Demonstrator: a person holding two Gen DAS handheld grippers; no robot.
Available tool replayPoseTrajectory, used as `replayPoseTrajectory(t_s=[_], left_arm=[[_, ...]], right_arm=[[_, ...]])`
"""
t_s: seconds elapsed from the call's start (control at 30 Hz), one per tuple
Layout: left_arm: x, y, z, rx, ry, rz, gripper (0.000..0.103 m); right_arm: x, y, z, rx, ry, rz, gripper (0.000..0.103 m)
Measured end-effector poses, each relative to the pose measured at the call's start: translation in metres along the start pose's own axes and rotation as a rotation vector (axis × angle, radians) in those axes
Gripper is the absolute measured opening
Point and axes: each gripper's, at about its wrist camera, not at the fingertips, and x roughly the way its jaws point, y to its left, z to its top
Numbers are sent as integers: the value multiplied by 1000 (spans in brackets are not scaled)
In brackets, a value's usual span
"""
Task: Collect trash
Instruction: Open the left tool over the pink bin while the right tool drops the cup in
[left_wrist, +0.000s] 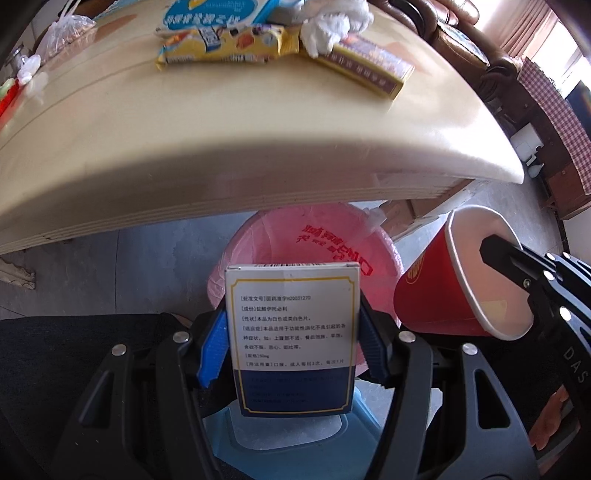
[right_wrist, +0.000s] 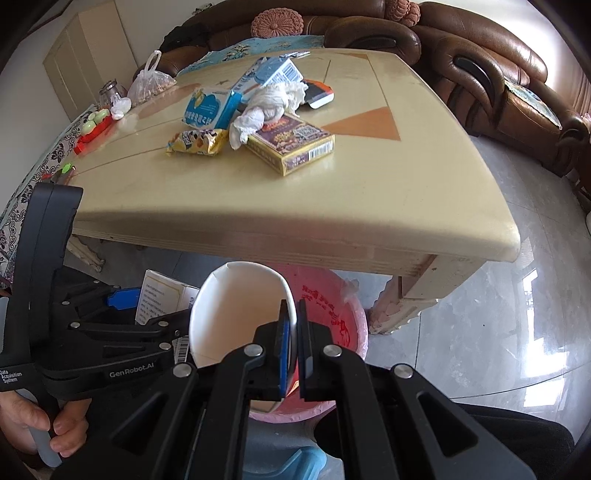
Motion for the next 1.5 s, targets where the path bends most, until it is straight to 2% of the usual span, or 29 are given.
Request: replayPoseTrajectory(t_s=[0.47, 0.83, 0.97, 1.17, 1.5], left_arm=[[74, 1, -4, -14, 157, 36, 60], [114, 9, -4, -23, 227, 46, 60], [133, 9, -5, -15, 251, 73, 60], [152, 11, -7, -24, 297, 59, 60], [172, 18, -7, -51, 330, 62, 60]], right_arm=[[69, -10, -16, -6, 128, -6, 4], [112, -17, -24, -2, 218, -9, 4], [124, -17, -25, -5, 248, -15, 4], [142, -20, -29, 0, 289, -12, 4], [153, -21, -31, 10, 311, -8, 4]])
